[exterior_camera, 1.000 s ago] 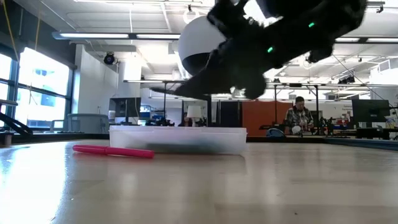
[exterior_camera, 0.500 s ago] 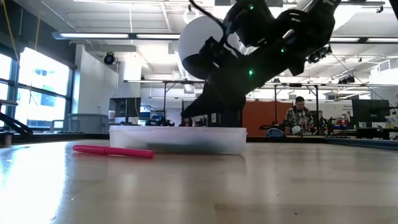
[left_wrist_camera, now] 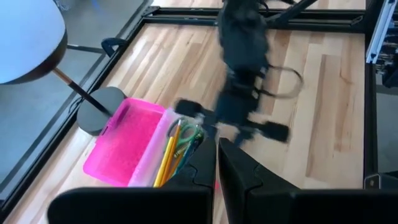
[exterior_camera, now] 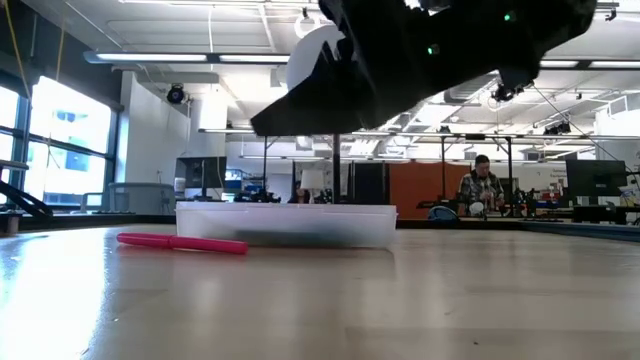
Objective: Pick & place school supplies into a supply box
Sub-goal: Put the pink pen into the pink supply box
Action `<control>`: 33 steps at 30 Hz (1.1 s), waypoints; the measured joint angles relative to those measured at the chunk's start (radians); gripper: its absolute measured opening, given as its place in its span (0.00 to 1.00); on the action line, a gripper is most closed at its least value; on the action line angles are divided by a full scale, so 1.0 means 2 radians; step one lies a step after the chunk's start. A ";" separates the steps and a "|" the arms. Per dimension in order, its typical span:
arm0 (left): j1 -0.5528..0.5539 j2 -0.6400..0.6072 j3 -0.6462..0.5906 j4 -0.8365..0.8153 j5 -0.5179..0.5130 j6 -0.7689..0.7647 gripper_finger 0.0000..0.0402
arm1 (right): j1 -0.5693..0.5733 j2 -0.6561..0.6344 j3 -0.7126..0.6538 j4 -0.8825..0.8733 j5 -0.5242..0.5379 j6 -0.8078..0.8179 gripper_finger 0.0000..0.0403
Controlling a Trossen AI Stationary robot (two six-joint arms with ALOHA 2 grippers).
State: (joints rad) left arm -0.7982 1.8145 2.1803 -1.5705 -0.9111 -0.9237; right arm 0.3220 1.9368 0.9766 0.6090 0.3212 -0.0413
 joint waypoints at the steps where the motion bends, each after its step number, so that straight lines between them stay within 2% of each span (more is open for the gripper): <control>1: 0.000 0.000 0.000 0.000 -0.001 0.000 0.13 | 0.009 0.010 0.009 -0.006 0.008 0.010 0.21; 4: 0.000 0.000 0.000 0.003 -0.002 -0.001 0.13 | 0.028 0.047 0.049 -0.028 0.041 0.057 0.22; 8: 0.000 0.000 0.000 0.003 0.007 -0.012 0.13 | 0.046 0.098 0.111 -0.083 0.131 0.057 0.22; 10: 0.000 0.000 0.000 0.004 0.008 -0.014 0.13 | 0.047 0.116 0.142 -0.113 0.147 0.085 0.22; 14: 0.000 0.000 0.000 0.004 0.009 -0.014 0.13 | 0.040 0.146 0.184 -0.152 0.143 0.157 0.22; 17: 0.000 0.000 0.000 0.004 0.009 -0.014 0.13 | 0.032 0.161 0.191 -0.157 0.163 0.182 0.22; 20: 0.000 0.000 0.000 0.003 0.011 -0.013 0.13 | 0.022 0.161 0.192 -0.162 0.153 0.225 0.22; 24: 0.000 0.000 0.000 0.002 0.020 -0.009 0.13 | 0.012 0.161 0.192 -0.172 0.156 0.232 0.21; 28: 0.000 0.000 0.000 0.002 0.020 0.000 0.13 | 0.003 0.161 0.193 -0.171 0.111 0.242 0.19; 33: 0.000 0.000 0.000 0.002 0.020 0.001 0.13 | 0.004 0.161 0.193 -0.173 0.114 0.233 0.16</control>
State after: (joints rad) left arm -0.7986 1.8145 2.1803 -1.5667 -0.8703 -0.9215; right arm 0.3298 2.2585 1.3632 0.2633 0.5494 0.4242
